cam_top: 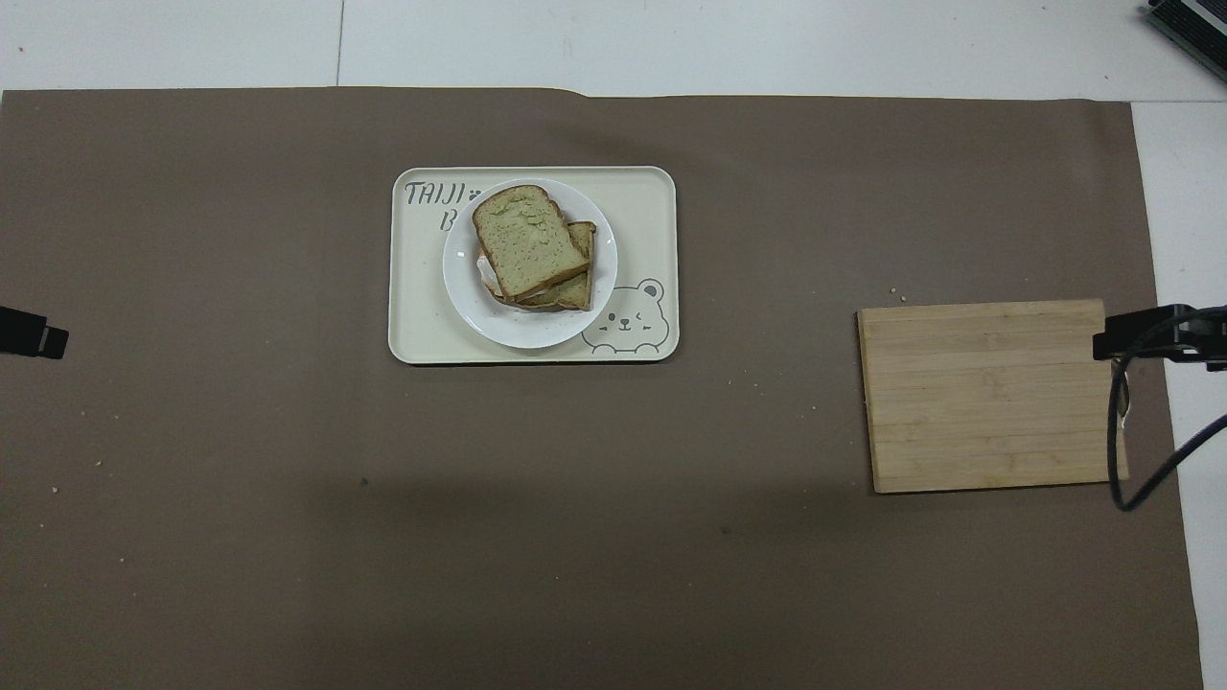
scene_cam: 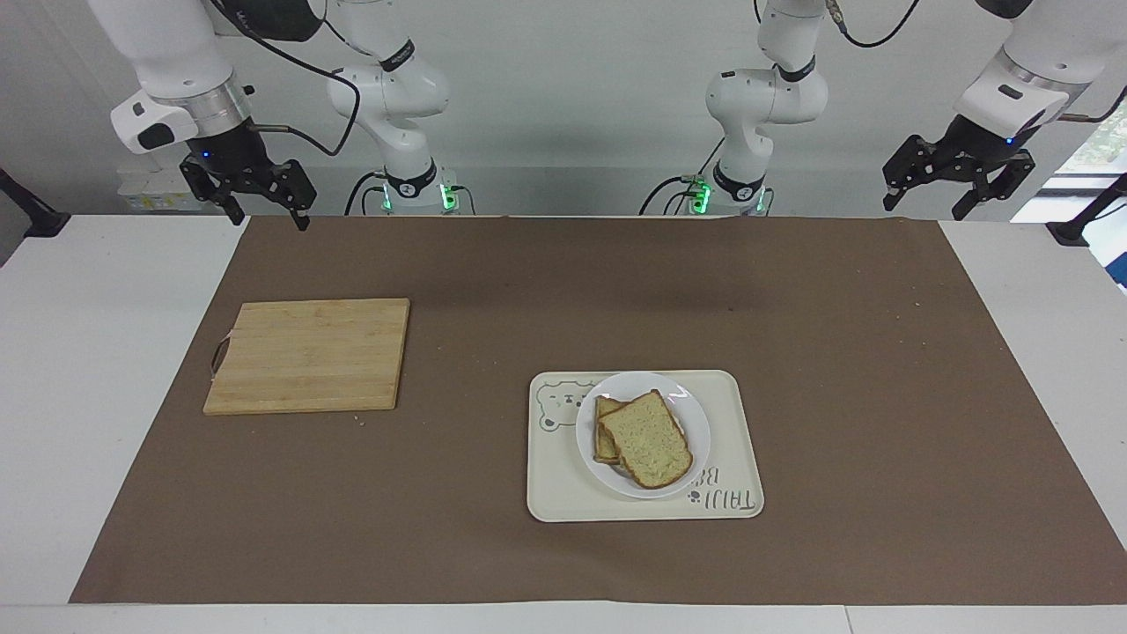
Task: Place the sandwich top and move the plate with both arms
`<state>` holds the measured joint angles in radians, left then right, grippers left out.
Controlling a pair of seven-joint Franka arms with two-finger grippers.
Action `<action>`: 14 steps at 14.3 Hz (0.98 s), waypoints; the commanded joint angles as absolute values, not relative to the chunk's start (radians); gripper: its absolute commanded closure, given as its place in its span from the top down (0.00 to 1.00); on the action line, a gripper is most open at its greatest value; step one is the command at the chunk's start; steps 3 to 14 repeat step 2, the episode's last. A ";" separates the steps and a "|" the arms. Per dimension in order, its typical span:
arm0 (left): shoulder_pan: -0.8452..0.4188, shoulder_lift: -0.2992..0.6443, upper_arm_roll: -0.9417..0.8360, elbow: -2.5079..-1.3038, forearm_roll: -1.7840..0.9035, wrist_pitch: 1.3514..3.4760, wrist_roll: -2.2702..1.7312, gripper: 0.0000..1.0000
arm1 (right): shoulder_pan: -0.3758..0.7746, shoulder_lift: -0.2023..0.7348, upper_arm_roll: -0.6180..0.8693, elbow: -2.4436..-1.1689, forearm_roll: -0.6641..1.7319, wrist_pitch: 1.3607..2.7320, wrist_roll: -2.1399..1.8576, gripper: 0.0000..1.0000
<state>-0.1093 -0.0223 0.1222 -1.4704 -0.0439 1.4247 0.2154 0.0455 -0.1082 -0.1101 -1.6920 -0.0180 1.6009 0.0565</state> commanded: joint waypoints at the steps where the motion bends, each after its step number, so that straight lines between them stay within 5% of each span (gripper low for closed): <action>1: -0.107 -0.060 0.114 -1.519 -0.023 1.453 0.193 1.00 | 0.043 -0.123 -0.107 -1.701 -0.029 1.588 0.040 1.00; 14: -0.107 -0.060 0.114 -1.519 -0.023 1.453 0.192 1.00 | 0.041 -0.123 -0.107 -1.701 -0.029 1.588 0.040 1.00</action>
